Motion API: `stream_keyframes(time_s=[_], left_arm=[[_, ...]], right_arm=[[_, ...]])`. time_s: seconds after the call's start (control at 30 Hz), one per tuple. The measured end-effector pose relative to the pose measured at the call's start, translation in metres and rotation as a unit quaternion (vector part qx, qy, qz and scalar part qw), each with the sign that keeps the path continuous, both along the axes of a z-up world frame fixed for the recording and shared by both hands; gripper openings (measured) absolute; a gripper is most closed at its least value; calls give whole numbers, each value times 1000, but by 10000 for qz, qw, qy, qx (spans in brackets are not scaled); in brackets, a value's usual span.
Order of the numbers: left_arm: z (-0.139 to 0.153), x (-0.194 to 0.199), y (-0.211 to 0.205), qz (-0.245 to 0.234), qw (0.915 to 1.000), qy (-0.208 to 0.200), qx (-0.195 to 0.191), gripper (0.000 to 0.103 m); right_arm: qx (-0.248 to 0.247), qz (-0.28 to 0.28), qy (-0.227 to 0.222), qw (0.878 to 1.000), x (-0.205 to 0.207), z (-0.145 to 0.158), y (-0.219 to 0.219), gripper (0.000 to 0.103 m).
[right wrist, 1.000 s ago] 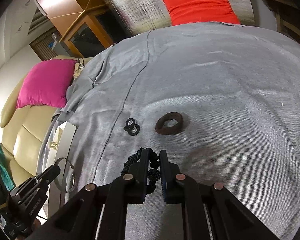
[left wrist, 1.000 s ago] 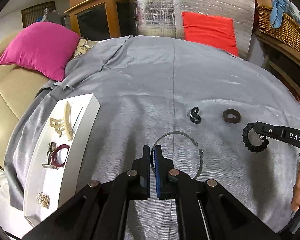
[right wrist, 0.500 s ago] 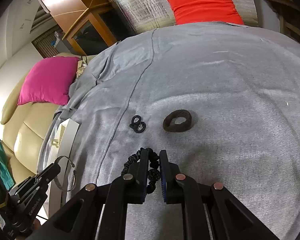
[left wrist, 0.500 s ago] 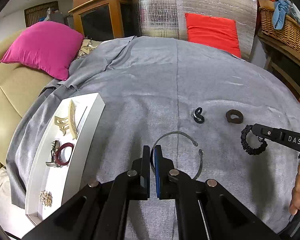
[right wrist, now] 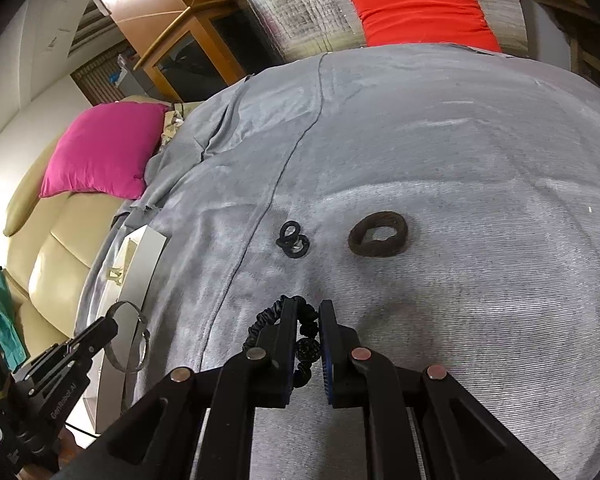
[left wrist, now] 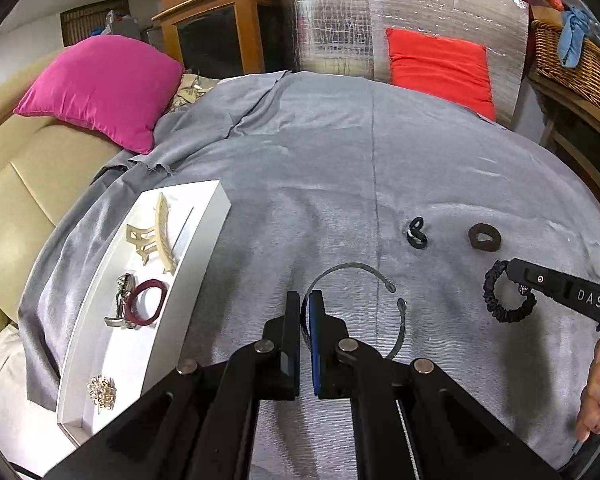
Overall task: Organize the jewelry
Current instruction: 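Carry the bangle in the left tool and scrunchie in the right tool to the white box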
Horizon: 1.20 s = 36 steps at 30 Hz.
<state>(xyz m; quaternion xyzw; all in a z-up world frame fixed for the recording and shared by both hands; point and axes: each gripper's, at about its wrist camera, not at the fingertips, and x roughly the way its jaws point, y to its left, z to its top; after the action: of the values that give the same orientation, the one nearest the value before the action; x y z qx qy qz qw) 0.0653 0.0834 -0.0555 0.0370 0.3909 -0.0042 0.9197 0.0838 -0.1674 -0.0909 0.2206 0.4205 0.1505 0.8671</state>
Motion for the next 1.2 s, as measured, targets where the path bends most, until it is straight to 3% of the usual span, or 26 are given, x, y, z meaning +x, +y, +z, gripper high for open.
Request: stream_keyframes(time_s=[0.53,1.2], left_arm=[[15,-9,36,324,9991,-150,-232,4],[27,-31,134,1144,9904,-406,-669,4]], right_arm=[[-238,334,-64,9991,-6,0,38,12],[-567,1008,-491,9921,-11,49,142,12]])
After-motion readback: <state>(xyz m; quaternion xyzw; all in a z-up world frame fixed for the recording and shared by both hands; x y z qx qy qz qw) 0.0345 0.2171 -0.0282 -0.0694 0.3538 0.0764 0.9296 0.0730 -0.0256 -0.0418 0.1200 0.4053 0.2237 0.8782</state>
